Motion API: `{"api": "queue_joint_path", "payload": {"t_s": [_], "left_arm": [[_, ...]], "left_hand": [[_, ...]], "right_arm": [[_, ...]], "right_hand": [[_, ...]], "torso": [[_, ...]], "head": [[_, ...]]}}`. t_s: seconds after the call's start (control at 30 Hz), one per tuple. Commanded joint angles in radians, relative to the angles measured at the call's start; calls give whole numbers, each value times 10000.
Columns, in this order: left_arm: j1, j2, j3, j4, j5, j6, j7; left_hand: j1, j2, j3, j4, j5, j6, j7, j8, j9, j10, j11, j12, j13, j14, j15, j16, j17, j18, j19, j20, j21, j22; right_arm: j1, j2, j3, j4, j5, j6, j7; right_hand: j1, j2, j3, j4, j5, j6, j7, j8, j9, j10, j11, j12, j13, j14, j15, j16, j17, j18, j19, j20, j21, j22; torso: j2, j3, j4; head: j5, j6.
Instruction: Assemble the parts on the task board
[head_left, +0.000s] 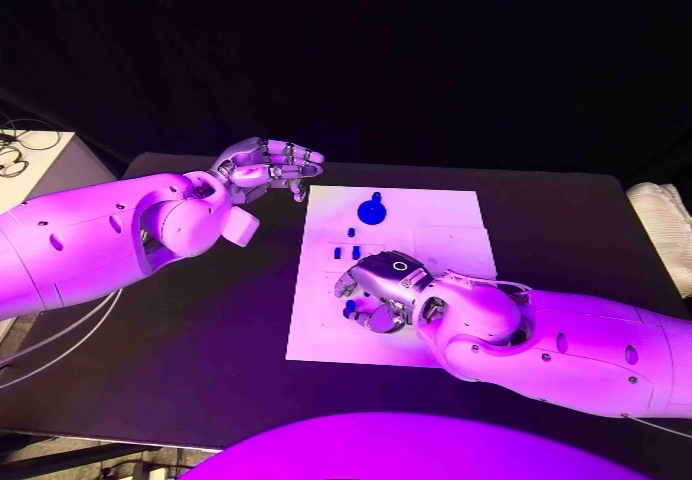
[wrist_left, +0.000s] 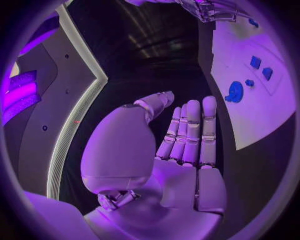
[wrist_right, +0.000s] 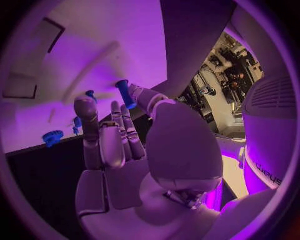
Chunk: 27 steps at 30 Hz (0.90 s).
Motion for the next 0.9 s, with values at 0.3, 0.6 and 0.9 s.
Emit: {"api": "queue_joint_path", "payload": {"t_s": [0.3,0.6,0.9], "left_arm": [[4,-13,7,-5,22,138,43],[2,-29,3,-26,28,147,46],[-29,-87,-7,6,113,146,123]], "left_hand": [[-114,5,-10,92,0,-66,145,57,-4,-76,32,60,-18,-6,61,-19,-16,148,-9,51,-71,-13],[-114,5,-10,92,0,-66,145,57,-4,-76,32,60,-18,-6,61,-19,-16,148,-9,51,-71,-13],[-144,-16,-34,116,-7,-80,145,79,-3,-95,34,86,-22,-12,66,-17,-17,146,-10,56,-83,-20]], "right_arm": [[-4,-220,2,198,203,-927,360],[301,-1203,56,849,1301,-888,475],[1110,-3178,138,1306,5608,-2010,851]], "right_hand": [[998,387,-2619,676,280,-456,-74,-159,-194,-1228,144,1076,-88,-250,171,-276,-649,229,-276,105,-1090,-677],[2246,212,-5370,3085,734,-961,-205,-169,-297,-2052,205,2203,-98,-408,231,-313,-937,285,-305,175,-1799,-997],[2043,1219,-5129,3027,575,-128,132,311,-159,622,-269,2983,-89,54,-187,-102,-289,72,653,-201,-724,-20]], "torso": [[6,6,5],[-21,-3,-14],[-90,-1,-104]], "head": [[-28,30],[-165,106],[-592,341]]}}
